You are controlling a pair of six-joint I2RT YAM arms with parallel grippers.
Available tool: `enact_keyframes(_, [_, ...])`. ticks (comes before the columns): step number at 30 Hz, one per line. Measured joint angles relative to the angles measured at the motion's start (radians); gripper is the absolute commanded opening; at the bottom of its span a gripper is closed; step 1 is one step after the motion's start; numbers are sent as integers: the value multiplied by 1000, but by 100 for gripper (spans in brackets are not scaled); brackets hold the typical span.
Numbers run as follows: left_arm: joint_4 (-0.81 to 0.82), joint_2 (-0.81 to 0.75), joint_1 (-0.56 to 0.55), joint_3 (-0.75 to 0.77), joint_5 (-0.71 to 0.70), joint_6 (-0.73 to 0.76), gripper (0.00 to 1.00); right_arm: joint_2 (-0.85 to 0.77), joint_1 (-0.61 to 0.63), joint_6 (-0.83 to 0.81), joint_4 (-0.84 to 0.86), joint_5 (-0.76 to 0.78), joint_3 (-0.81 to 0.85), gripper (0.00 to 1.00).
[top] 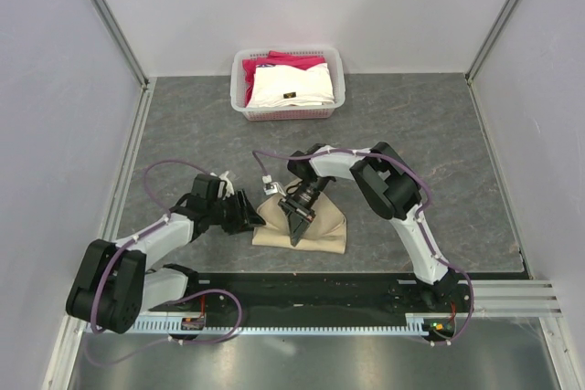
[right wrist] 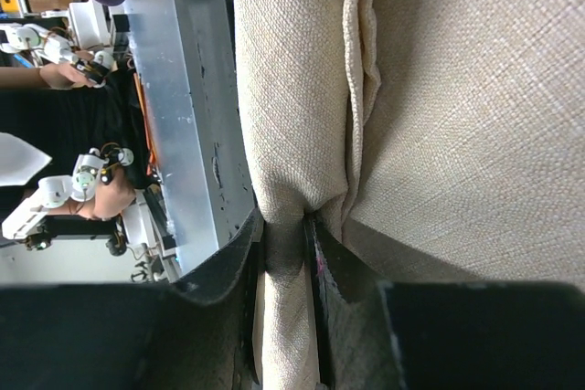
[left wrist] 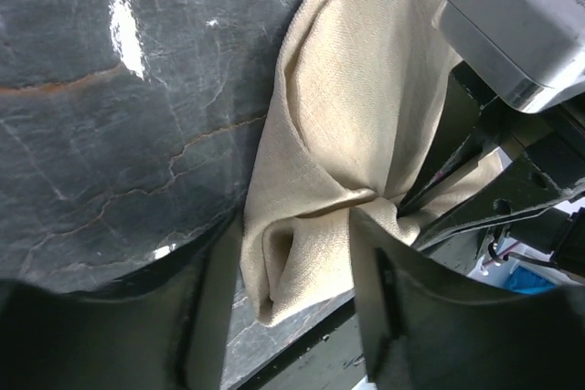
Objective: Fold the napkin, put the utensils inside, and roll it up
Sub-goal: Roll the napkin with the utensil
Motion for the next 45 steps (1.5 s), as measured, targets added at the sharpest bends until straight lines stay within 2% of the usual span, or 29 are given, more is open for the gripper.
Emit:
enact_keyframes(4, [21, 27, -1, 0, 11, 0, 46, 13, -10, -13, -14, -23, 0, 19])
enact_keyframes(15, [33, 32, -10, -10, 37, -1, 46, 46, -28, -13, -50, -51, 22, 19])
enact_keyframes(18, [35, 32, -13, -15, 50, -1, 40, 51, -31, -11, -51, -59, 23, 19])
enact_keyframes(22, [37, 32, -25, -28, 52, -4, 22, 56, -36, -2, -51, -68, 23, 19])
enact_keyframes(24, [40, 32, -29, -36, 55, -7, 17, 56, -37, 3, -50, -68, 23, 19])
enact_keyframes(25, [41, 32, -30, -39, 56, -8, 10, 56, -38, 6, -50, -68, 23, 20])
enact_keyframes(27, [43, 32, -31, -40, 58, -10, 2, 56, -40, 14, -48, -67, 23, 22])
enact_keyframes(34, [39, 32, -33, -40, 56, -11, 2, 33, -52, 63, -8, -55, 11, 50])
enact_keyframes(39, [0, 43, -39, -19, 47, -11, 2, -103, -69, 143, 152, 79, -60, 58])
enact_keyframes(45, [-30, 142, -41, 56, 50, -9, 2, -371, -71, 256, 375, 288, -190, 64])
